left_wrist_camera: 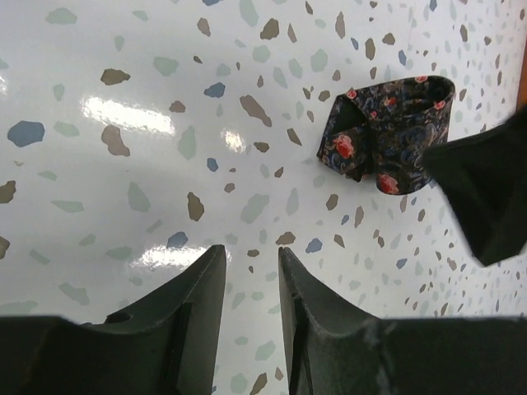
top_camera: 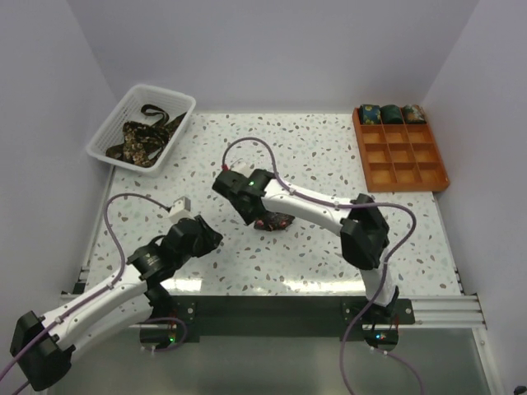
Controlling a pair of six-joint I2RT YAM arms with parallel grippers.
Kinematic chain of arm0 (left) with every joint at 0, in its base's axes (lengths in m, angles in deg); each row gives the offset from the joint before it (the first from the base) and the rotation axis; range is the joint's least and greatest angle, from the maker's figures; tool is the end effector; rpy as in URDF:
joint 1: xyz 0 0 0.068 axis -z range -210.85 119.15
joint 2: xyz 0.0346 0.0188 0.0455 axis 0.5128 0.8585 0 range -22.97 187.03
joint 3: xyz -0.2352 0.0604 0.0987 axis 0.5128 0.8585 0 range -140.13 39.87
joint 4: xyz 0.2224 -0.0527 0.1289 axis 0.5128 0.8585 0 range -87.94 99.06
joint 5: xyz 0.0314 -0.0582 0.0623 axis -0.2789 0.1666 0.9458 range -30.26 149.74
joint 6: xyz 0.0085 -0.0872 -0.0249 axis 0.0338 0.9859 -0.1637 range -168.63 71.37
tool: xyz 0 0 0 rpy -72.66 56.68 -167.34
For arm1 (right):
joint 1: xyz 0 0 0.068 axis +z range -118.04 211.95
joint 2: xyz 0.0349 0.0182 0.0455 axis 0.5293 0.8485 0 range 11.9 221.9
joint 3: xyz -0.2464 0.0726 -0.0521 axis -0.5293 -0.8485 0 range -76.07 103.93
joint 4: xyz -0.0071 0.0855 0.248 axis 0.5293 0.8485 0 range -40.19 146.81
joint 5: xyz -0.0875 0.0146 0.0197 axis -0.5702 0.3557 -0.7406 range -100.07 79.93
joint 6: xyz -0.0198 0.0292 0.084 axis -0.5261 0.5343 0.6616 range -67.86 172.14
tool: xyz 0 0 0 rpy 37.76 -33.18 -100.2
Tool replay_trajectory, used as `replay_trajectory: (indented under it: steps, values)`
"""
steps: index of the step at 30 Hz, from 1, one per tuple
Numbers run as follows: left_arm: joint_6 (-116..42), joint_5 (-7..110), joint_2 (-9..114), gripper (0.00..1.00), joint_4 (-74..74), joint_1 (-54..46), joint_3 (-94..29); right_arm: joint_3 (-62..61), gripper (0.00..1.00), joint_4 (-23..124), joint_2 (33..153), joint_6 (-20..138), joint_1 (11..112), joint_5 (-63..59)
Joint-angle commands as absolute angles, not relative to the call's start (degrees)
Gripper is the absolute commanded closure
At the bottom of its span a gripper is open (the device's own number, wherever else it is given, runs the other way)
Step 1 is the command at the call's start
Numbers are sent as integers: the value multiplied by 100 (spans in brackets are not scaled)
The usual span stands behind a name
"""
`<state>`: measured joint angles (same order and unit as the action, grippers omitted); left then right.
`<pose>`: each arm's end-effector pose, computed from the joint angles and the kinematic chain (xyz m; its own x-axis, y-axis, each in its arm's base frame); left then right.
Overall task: Roll the ties
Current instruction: Roll the tie
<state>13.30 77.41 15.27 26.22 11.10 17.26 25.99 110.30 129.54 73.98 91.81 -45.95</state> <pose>0.1587 -0.1093 0.1644 -0.6329 -0.5616 -0.5329 -0.2019 0.7843 -0.5866 0.2544 0.3427 0.1933 -0.6868 -0.5823 -0.4350 -0.4033 0.8032 -0.4384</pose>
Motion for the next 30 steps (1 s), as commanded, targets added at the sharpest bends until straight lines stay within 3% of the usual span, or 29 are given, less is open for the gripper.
replay_trajectory:
  steps: [1,8,13,16,17,20,26,30]
  values:
    - [1228,7521,1885,62,2044,1203,1457,2484,16,10660,12021,7279,8778,-4049]
    - [1167,7345,3798,62,955,1826,719,718,25,9142,10667,7095,6988,-2433]
    - [1131,7240,5040,62,295,2030,94,-215,32,8287,10418,6972,6114,-1036]
    - [1131,7134,5638,63,-40,2039,-195,-487,44,7909,10558,6998,5789,-736]
    - [1088,7125,5918,64,-75,2047,-292,-557,53,7708,10611,7007,5640,-535]
    - [1000,7073,6358,66,-75,2056,-688,-734,63,7382,10875,6972,5437,-113]
    - [1025,7116,6536,66,-23,2065,-821,-857,68,7082,11271,6962,5393,477]
    - [1157,7213,6185,59,-58,2065,-417,-988,66,6950,11245,7007,5393,487]
